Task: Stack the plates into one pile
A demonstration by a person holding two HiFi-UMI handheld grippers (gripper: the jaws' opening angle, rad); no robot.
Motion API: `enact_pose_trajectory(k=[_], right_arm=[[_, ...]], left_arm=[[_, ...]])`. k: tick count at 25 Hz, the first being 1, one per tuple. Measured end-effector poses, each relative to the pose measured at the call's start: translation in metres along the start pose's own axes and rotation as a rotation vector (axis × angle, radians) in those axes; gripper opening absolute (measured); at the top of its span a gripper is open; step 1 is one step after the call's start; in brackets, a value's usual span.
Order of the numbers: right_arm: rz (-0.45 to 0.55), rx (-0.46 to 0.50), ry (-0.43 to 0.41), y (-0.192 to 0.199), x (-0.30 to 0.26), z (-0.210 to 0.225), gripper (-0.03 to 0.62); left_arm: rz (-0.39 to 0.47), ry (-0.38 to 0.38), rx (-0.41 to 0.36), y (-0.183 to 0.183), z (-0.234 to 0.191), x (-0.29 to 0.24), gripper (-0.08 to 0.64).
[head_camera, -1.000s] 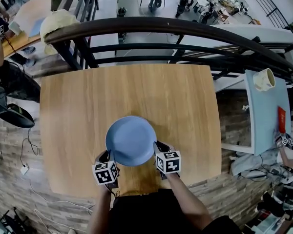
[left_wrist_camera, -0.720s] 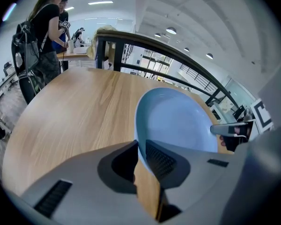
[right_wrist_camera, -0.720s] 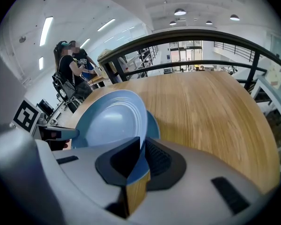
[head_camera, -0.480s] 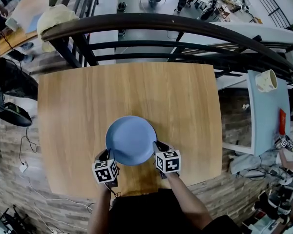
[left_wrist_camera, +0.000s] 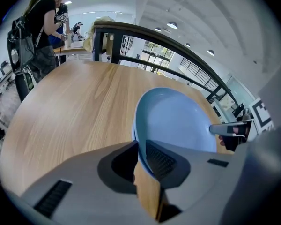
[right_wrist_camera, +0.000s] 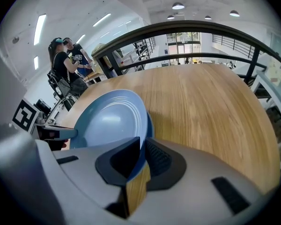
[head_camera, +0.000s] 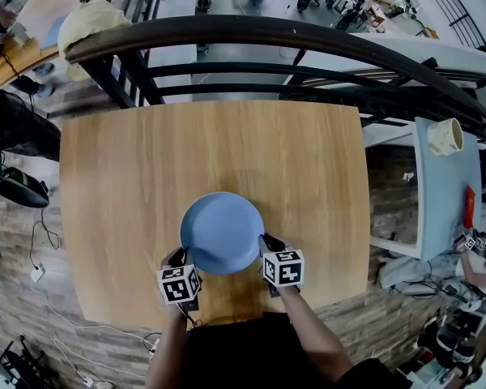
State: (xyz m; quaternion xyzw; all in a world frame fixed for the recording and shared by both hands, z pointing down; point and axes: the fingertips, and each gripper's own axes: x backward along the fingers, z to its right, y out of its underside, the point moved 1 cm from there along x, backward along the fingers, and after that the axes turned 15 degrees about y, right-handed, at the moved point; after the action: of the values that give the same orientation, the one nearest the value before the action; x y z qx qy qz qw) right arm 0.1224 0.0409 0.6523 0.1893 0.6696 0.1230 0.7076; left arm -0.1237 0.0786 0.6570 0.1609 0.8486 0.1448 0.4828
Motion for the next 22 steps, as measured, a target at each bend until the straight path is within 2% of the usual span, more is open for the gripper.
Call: enact_pose_trajectory(k=[10, 16, 22], right_arm=[[-0.016, 0.002, 0.005, 0.005, -0.005, 0.003, 0.051], [-0.03, 0.017, 0.016, 0.01, -0.009, 0.006, 0.055], [-0.03, 0.025, 0.004, 0.011, -0.011, 0.006, 0.063]], left_arm=[[-0.016, -0.014, -0.008, 0.002, 0.0, -0.005, 0.064], [-0.055, -0.04, -0.043, 0.005, 0.001, -0.009, 0.074], [-0.037, -0.064, -0.054, 0.006, 0.001, -0.011, 0.077]])
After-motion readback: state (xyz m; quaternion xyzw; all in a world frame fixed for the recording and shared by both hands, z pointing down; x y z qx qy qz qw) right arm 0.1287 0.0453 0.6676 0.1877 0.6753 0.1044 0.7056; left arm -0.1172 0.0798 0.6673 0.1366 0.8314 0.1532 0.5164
